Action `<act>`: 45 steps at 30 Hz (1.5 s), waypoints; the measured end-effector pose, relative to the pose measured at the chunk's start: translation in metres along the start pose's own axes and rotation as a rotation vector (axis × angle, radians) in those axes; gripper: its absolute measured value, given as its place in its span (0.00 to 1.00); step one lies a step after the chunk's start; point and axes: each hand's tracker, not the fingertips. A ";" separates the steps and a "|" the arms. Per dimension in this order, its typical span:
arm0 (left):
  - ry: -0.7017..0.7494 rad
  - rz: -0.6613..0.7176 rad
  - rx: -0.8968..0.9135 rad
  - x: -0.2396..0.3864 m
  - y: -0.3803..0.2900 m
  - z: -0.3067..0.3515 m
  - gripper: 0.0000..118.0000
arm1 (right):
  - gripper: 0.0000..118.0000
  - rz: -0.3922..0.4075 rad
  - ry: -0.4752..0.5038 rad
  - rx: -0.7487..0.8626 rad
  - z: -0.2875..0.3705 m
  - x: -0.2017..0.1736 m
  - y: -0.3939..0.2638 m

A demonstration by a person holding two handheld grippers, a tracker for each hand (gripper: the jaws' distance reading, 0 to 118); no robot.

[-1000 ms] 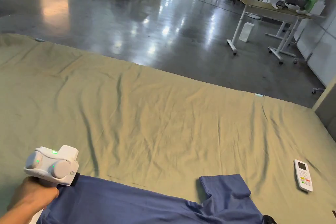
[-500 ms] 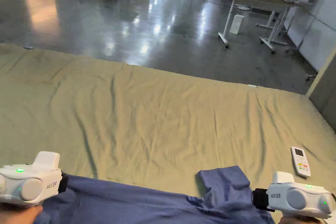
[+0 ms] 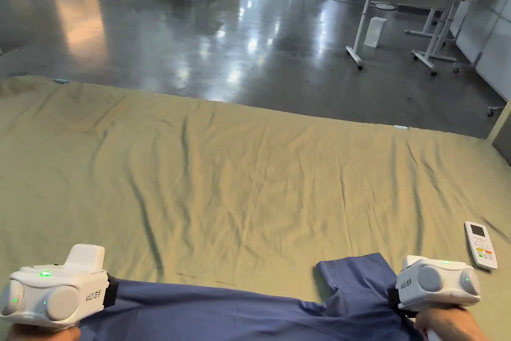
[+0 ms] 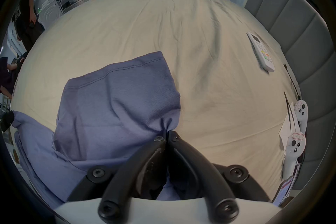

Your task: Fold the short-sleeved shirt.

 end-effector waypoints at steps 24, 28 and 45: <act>-0.202 0.080 0.168 -0.061 -0.042 0.139 0.04 | 0.00 -0.070 0.158 0.403 0.243 0.031 -0.151; -0.237 0.091 0.127 -0.068 -0.073 0.152 0.04 | 0.00 -0.051 0.130 0.330 0.250 0.028 -0.194; -0.142 0.004 -0.182 -0.061 -0.156 0.088 0.04 | 0.01 -0.059 0.037 0.064 0.142 0.012 -0.288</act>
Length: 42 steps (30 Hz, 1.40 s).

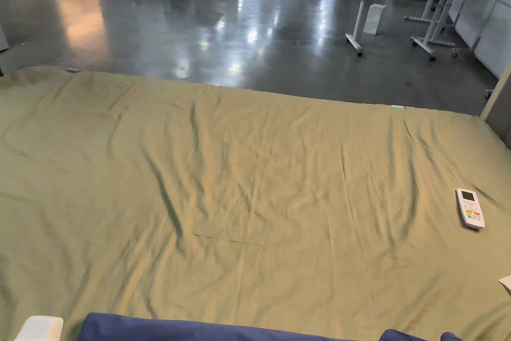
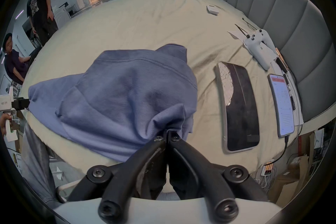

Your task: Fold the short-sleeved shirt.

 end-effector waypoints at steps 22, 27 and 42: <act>0.118 -0.099 0.830 0.135 0.073 0.096 0.55 | 0.60 -0.006 -0.116 0.945 0.121 -0.120 0.096; 0.154 -0.130 0.935 0.161 0.076 0.118 0.19 | 0.20 0.028 -0.136 1.059 0.130 -0.155 0.104; 0.037 -0.034 0.690 0.070 0.065 0.126 0.00 | 0.00 0.073 -0.082 1.011 0.112 -0.179 0.108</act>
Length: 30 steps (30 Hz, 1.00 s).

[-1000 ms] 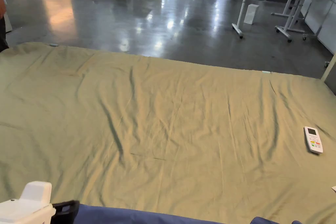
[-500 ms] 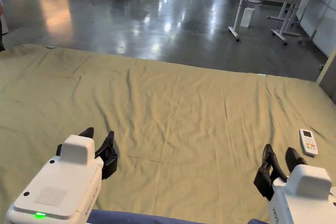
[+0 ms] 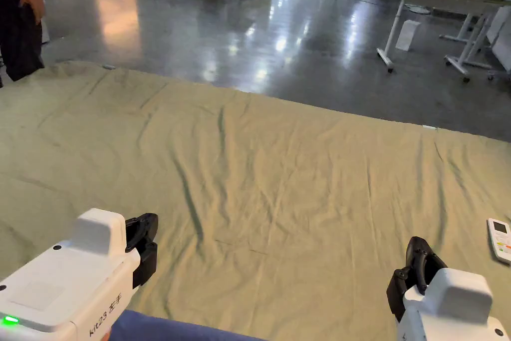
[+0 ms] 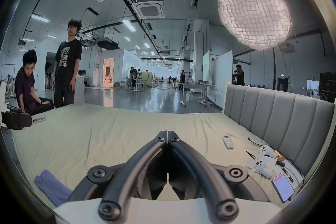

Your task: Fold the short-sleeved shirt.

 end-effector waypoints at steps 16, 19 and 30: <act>-0.361 0.467 -0.498 -0.190 -0.091 -0.080 0.43 | 0.00 0.070 -0.005 -0.099 -0.006 0.004 -0.018; -0.484 0.564 -0.601 -0.204 -0.111 -0.099 0.84 | 0.00 0.076 -0.009 -0.120 -0.005 0.007 -0.022; -0.740 0.780 -0.710 -0.171 -0.161 -0.132 0.84 | 0.00 0.080 -0.029 -0.154 -0.001 0.012 -0.027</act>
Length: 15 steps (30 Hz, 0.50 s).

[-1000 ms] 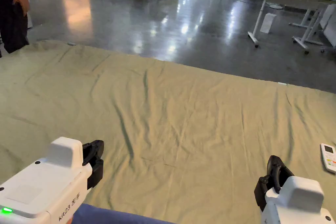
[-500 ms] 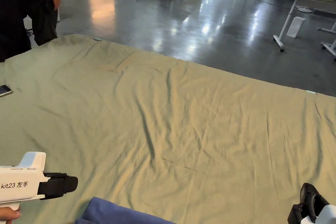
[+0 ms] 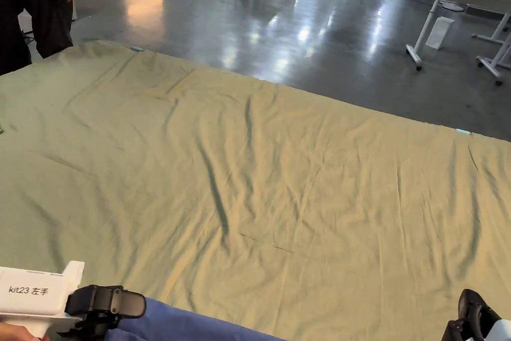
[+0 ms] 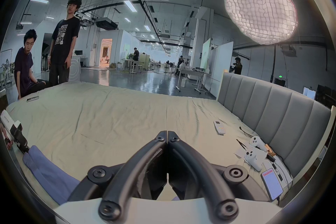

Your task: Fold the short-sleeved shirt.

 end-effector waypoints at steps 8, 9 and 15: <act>0.109 -0.112 -0.065 0.014 -0.001 -0.021 0.45 | 0.00 0.001 0.007 -0.009 0.000 -0.001 -0.001; 0.146 -0.124 -0.080 0.013 -0.001 -0.022 0.27 | 0.00 -0.001 0.007 -0.008 -0.001 -0.001 -0.001; 0.151 -0.169 -0.057 0.032 -0.006 -0.013 0.09 | 0.00 -0.006 0.007 0.000 0.000 0.000 0.001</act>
